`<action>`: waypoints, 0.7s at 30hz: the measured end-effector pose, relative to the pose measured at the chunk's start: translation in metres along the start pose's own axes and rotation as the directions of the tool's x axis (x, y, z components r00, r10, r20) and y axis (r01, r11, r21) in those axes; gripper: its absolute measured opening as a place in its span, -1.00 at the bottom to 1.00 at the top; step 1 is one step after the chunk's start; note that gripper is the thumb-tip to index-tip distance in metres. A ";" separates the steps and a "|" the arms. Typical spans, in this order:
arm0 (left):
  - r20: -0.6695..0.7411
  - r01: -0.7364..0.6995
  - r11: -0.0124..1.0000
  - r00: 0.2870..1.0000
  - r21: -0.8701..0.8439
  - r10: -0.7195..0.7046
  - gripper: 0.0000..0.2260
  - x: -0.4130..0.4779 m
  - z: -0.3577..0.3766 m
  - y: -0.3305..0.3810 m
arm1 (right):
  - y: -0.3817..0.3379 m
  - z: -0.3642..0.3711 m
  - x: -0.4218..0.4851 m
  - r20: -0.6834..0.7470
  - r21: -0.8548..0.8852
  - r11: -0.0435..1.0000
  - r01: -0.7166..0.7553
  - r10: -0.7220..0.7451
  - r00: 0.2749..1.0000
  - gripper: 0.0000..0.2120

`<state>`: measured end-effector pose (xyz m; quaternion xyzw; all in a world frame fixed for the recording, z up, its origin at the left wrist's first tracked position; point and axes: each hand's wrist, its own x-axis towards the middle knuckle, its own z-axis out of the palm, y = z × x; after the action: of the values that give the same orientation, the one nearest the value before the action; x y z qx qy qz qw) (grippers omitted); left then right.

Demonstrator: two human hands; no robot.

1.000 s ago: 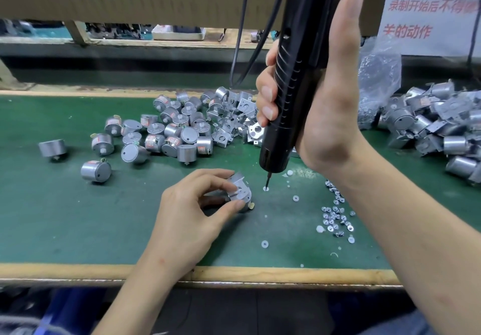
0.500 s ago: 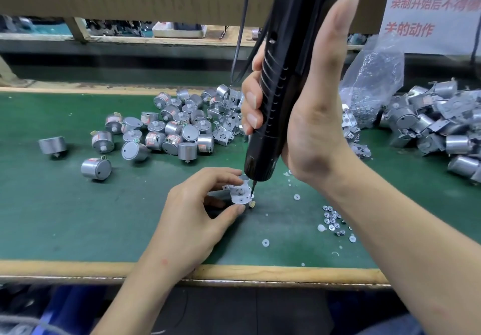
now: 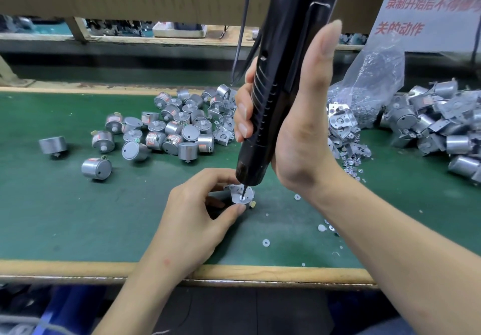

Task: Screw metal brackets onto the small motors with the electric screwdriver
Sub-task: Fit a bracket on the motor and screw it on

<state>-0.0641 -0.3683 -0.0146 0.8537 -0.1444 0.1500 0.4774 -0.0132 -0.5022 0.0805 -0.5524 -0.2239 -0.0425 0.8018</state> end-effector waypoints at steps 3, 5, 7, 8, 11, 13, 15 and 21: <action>-0.003 0.031 0.999 1.000 0.004 -0.031 -0.63 -0.001 0.000 -0.001 | 0.001 0.001 -0.001 -0.003 -0.019 1.000 -0.011 0.011 1.000 -0.40; -0.004 0.033 0.999 0.999 0.013 -0.033 -0.61 -0.002 0.000 -0.001 | 0.000 0.004 -0.001 0.000 -0.037 0.999 -0.001 0.001 1.000 -0.36; 0.005 0.010 0.999 1.000 0.046 -0.010 -0.60 -0.001 0.000 -0.001 | -0.001 0.007 -0.002 0.009 -0.055 0.998 0.013 -0.013 1.000 -0.28; 0.016 -0.003 0.997 1.000 0.074 0.002 -0.60 -0.001 0.000 0.000 | -0.002 0.009 -0.002 0.012 -0.063 0.998 0.024 -0.023 1.000 -0.28; 0.039 -0.020 0.990 0.999 0.142 0.015 -0.62 0.002 0.003 0.000 | -0.002 0.012 -0.002 0.017 -0.082 0.996 0.048 -0.047 0.999 -0.26; 0.045 -0.008 0.989 0.999 0.144 0.001 -0.66 0.002 0.004 -0.001 | -0.001 0.014 -0.003 0.027 -0.095 0.993 0.064 -0.062 0.998 -0.23; 0.058 0.004 0.984 0.998 0.178 -0.014 -0.64 0.003 0.005 -0.003 | 0.000 0.017 -0.005 0.054 -0.110 0.991 0.082 -0.077 0.996 -0.16; 0.057 0.002 0.965 0.998 0.263 -0.017 -0.60 0.004 0.007 -0.002 | -0.001 0.021 -0.009 0.100 -0.154 0.983 0.096 -0.081 0.992 -0.03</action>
<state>-0.0587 -0.3734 -0.0180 0.9142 -0.1330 0.1405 0.3561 -0.0278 -0.4846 0.0838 -0.6051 -0.2813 -0.0700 0.7415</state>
